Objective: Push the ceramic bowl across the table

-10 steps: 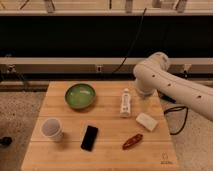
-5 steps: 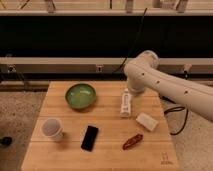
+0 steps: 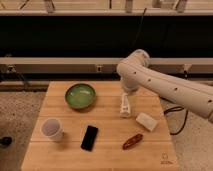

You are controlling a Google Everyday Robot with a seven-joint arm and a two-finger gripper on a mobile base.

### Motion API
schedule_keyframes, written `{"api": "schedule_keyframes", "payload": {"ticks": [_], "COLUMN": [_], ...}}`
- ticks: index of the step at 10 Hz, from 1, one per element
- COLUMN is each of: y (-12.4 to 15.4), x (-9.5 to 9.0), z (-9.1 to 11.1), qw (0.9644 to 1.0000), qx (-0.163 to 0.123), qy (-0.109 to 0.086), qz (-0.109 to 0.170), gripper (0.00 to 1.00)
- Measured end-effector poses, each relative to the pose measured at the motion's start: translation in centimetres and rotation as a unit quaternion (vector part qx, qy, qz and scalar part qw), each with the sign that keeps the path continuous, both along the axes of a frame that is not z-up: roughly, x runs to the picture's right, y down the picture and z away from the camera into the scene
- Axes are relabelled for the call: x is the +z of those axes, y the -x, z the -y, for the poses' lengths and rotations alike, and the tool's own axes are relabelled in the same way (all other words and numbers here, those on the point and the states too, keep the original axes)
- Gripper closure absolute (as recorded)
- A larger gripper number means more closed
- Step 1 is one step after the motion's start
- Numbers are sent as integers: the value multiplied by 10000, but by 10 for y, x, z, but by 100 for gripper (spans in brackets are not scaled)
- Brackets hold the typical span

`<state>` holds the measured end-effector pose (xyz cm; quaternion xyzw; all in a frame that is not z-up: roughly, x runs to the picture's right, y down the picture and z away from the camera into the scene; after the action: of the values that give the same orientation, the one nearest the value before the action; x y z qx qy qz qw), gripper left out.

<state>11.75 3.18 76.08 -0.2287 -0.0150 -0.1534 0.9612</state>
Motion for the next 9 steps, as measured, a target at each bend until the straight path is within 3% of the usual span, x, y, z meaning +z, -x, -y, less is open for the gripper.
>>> {"api": "schedule_keyframes", "payload": {"ticks": [9], "y": [26], "x": [23], "z": [14], "qw": [9991], "qx": [-311], "qy": [-1], "qz": [286], "gripper": [20]}}
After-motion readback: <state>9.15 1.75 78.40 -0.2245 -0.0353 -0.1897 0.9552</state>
